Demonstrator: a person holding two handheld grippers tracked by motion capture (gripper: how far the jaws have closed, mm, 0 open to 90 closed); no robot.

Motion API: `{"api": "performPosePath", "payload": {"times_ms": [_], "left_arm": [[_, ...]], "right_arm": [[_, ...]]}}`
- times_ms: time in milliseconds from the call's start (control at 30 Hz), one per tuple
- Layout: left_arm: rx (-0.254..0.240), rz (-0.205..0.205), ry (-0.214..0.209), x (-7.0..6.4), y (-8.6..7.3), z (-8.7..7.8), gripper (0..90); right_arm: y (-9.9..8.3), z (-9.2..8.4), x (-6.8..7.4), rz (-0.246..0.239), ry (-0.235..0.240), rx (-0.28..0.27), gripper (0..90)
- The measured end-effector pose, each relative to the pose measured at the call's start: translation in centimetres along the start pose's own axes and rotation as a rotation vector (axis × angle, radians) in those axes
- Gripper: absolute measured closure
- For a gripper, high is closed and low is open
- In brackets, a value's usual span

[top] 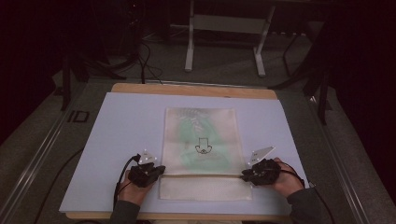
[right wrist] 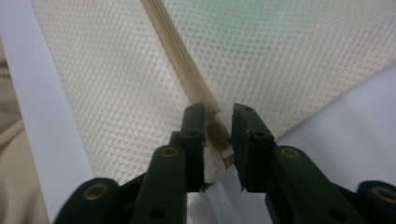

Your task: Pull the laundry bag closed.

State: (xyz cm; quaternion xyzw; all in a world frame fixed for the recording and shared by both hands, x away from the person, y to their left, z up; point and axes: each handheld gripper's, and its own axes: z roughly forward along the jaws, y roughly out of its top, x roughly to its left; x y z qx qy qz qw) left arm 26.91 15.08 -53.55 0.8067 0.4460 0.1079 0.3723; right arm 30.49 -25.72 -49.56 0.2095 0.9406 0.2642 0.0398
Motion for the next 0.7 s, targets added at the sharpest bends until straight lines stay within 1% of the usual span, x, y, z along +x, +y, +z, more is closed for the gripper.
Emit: {"api": "performPosePath", "payload": {"times_ms": [100, 133, 167, 200, 233, 267, 300, 400, 467, 533, 600, 700], "left_arm": [[-0.003, 0.010, 0.006, -0.1, 0.0, 0.0, 88.5], [-0.004, 0.009, 0.004, -0.2, 0.0, 0.0, 88.1], [-0.004, 0.008, 0.001, -0.2, 0.0, 0.0, 87.4], [-0.004, 0.008, 0.001, -0.2, 0.0, 0.0, 86.9], [-0.003, 0.014, 0.006, -0.2, 0.0, -0.1, 86.9], [-0.005, 0.017, 0.009, -0.3, 0.0, -0.1, 86.9], [-0.008, 0.019, 0.011, -0.4, 0.0, -0.1, 86.6], [-0.012, 0.026, 0.019, -0.4, 0.0, -0.3, 85.8], [-0.023, 0.030, 0.029, -0.5, 0.1, -0.4, 85.5], [-0.030, 0.036, 0.037, -0.4, 0.1, -0.6, 84.8], [-0.038, 0.030, 0.046, -0.4, 0.1, -0.8, 84.3], [-0.036, 0.028, 0.083, -0.1, 0.1, -1.2, 83.8]], "right_arm": [[0.0, -0.2, -0.1, 0.004, -0.006, -0.027, 70.9], [-0.1, -0.2, -0.1, 0.016, -0.007, -0.038, 69.4], [-0.1, -0.3, -0.1, 0.015, -0.010, -0.052, 68.2], [-0.1, -0.3, -0.1, 0.015, -0.010, -0.052, 68.2], [-0.2, -0.4, -0.1, 0.023, -0.014, -0.064, 67.6], [-0.3, -0.5, -0.2, 0.036, -0.019, -0.090, 64.6], [-0.4, -0.7, -0.2, 0.041, -0.024, -0.105, 63.6], [-0.6, -1.0, -0.4, 0.068, -0.042, -0.137, 60.3], [-0.8, -1.1, -0.7, 0.088, -0.061, -0.154, 58.6], [-1.0, -1.1, -0.9, 0.113, -0.074, -0.165, 57.5], [-1.2, -1.0, -1.1, 0.127, -0.081, -0.164, 58.5], [-1.5, -0.9, -1.2, 0.141, -0.082, -0.158, 58.6]]}}
